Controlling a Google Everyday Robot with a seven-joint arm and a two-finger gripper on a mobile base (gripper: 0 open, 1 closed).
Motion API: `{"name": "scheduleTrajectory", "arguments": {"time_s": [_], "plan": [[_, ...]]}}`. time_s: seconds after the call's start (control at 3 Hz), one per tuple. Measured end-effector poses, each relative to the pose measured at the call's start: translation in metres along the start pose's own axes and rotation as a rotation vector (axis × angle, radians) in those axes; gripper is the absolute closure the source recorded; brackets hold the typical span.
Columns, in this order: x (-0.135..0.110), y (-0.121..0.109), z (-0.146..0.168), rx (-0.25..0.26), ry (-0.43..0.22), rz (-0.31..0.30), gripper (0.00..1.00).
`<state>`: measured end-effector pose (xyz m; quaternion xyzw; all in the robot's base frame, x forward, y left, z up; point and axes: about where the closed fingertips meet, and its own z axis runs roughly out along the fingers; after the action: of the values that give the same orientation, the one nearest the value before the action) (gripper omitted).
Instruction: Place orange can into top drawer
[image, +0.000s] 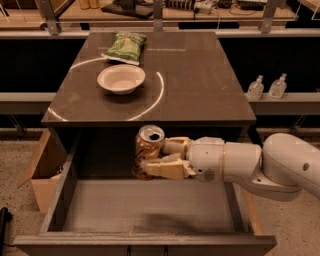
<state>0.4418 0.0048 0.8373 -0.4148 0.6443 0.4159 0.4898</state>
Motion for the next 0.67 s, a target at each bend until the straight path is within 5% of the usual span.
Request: {"name": "scheduleTrajectory", "arguments": {"time_s": [0.33, 0.67], "plan": [[0.0358, -0.0089, 0.0273, 0.044, 0.051, -0.072, 1.0], [0.0359, -0.0089, 0.0273, 0.044, 0.051, -0.072, 1.0]]}}
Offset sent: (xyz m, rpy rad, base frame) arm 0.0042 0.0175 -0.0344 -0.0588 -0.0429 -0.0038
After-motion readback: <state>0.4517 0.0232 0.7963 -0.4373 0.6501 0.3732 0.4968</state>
